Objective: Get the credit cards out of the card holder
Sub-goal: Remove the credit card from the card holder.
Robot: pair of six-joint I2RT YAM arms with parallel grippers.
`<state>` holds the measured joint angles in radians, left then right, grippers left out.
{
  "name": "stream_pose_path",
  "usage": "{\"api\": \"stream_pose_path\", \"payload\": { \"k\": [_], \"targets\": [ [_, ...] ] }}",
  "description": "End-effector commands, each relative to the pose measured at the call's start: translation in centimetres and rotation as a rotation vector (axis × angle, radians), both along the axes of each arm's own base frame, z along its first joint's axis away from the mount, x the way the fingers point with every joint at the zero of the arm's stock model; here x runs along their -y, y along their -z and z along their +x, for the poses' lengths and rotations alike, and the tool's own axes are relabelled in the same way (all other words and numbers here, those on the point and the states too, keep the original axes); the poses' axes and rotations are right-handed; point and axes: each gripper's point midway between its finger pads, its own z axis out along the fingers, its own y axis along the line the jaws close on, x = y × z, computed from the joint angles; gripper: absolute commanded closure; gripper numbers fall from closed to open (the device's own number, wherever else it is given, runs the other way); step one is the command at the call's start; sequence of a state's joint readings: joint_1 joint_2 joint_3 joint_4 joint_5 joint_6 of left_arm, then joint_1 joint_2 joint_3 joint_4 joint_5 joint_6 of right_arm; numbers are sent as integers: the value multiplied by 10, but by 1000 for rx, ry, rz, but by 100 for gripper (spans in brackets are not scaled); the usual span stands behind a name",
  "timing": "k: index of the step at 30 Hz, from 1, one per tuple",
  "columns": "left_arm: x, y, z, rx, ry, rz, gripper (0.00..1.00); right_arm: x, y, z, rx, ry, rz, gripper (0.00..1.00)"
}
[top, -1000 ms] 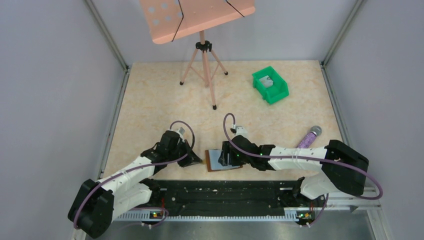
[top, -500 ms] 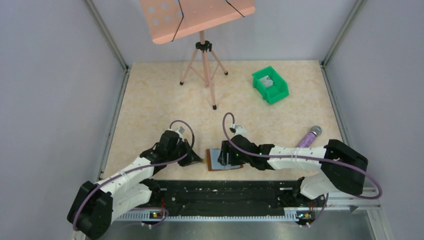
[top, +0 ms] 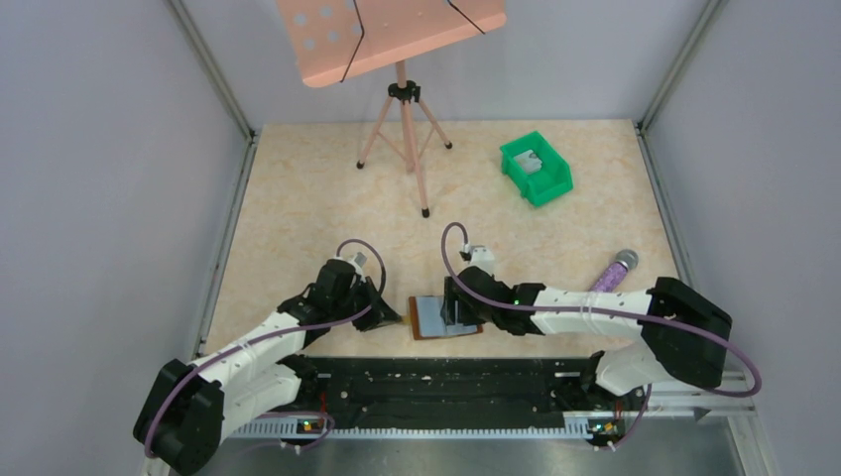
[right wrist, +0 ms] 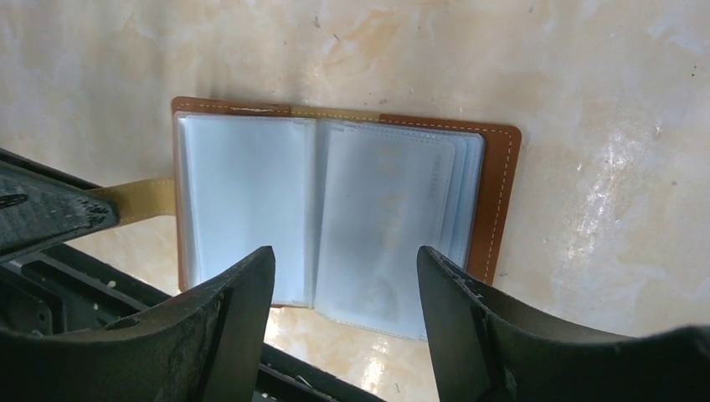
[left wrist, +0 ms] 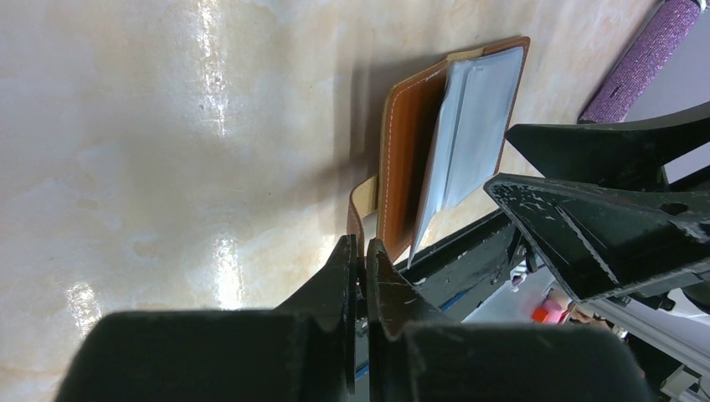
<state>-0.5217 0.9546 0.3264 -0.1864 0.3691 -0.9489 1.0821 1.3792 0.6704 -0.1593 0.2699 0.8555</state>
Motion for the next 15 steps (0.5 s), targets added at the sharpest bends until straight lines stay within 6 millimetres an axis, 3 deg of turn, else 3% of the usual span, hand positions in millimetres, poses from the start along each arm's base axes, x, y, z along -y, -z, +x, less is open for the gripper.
{"api": "stream_pose_path", "payload": {
  "k": [1, 7, 15],
  "targets": [
    [6, -9, 5, 35, 7, -37, 96, 1, 5, 10, 23, 13, -39, 37],
    [8, -8, 6, 27, 21, -30, 96, 4, 23, 7, -6, 7, -83, 37],
    [8, -8, 8, 31, 11, -38, 96, -28, 6, -6, -48, -55, 113, 37]
  ]
}}
